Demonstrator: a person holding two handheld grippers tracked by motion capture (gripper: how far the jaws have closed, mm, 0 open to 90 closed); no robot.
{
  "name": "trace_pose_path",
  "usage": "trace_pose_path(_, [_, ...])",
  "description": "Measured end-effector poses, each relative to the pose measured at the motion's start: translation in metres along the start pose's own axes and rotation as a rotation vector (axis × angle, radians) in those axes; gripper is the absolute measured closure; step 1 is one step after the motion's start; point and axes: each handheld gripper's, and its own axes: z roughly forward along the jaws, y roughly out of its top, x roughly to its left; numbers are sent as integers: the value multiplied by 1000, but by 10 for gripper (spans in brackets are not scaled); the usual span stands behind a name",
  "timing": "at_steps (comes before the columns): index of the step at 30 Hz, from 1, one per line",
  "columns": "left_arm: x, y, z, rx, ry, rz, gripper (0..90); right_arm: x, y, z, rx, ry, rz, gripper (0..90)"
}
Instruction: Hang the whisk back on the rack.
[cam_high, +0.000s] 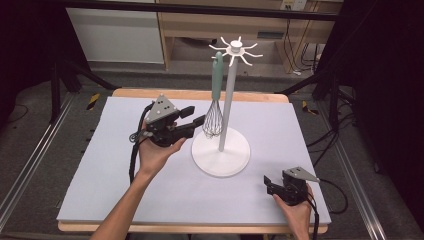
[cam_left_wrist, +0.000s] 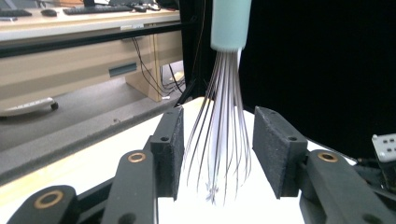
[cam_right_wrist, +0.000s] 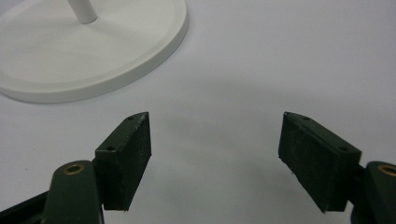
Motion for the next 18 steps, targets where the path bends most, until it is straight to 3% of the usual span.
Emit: trace_pose_path(18, [18, -63, -34, 66, 56, -46, 475, 1, -1, 0, -2, -4, 2, 254])
